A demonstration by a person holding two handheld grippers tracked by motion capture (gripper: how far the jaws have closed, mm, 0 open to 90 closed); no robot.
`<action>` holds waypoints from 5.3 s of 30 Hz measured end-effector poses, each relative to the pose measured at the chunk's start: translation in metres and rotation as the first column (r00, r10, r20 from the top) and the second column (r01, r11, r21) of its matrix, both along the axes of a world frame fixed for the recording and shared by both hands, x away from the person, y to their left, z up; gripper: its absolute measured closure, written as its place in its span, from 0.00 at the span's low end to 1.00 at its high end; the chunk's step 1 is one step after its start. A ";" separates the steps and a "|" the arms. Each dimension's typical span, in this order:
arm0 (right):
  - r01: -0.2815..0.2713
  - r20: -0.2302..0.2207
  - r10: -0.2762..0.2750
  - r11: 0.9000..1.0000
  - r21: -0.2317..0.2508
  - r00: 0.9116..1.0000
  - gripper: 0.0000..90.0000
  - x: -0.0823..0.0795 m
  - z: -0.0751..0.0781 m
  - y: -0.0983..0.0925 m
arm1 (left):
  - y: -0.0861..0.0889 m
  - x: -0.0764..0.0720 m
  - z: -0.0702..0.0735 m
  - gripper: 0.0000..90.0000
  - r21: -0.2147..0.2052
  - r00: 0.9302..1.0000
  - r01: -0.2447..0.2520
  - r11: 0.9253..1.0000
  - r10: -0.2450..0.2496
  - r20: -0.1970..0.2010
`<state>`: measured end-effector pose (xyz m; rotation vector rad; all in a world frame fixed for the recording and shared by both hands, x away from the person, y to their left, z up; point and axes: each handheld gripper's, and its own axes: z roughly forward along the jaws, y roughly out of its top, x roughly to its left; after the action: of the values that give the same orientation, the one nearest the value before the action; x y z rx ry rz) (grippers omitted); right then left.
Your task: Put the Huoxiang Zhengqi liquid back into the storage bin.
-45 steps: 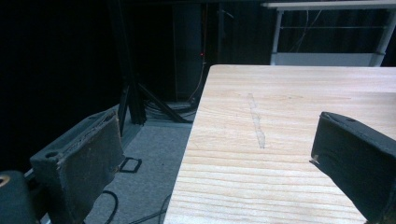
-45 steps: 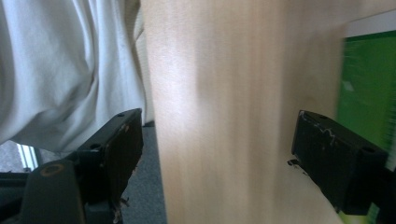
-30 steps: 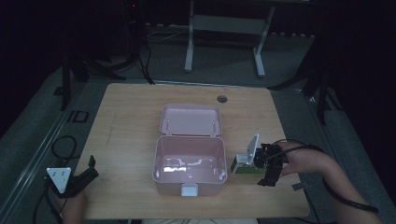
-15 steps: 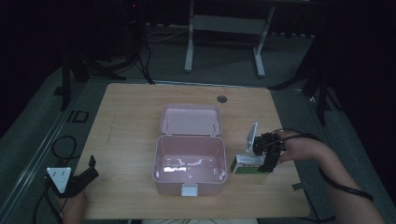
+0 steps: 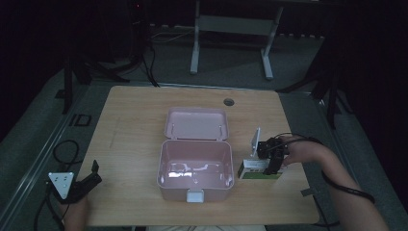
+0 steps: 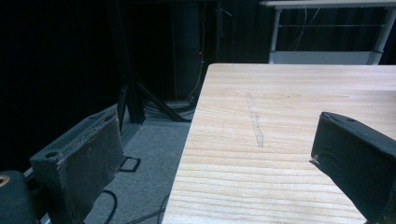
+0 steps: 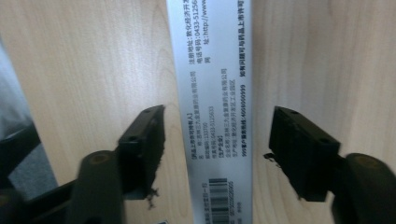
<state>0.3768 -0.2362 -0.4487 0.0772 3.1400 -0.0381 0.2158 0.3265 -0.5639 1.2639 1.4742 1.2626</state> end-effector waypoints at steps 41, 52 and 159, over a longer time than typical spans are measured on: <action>0.004 -0.081 -0.005 1.000 -0.008 0.997 0.69 -0.005 0.030 0.004 | 0.000 0.000 0.000 0.03 0.001 1.000 -0.004 1.000 0.004 -0.002; -0.013 -0.072 0.012 1.000 -0.014 0.997 0.69 -0.017 0.063 0.007 | 0.000 0.000 0.000 0.03 0.000 1.000 -0.006 1.000 0.006 -0.002; -0.082 -0.121 0.088 0.995 0.054 0.989 0.69 -0.050 0.006 0.183 | 0.001 -0.001 0.000 0.03 -0.013 1.000 0.015 1.000 -0.015 0.009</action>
<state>0.3266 -0.0535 -0.4432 -0.0623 3.2645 0.0355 0.2147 0.3279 -0.5641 1.2569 1.4621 1.2453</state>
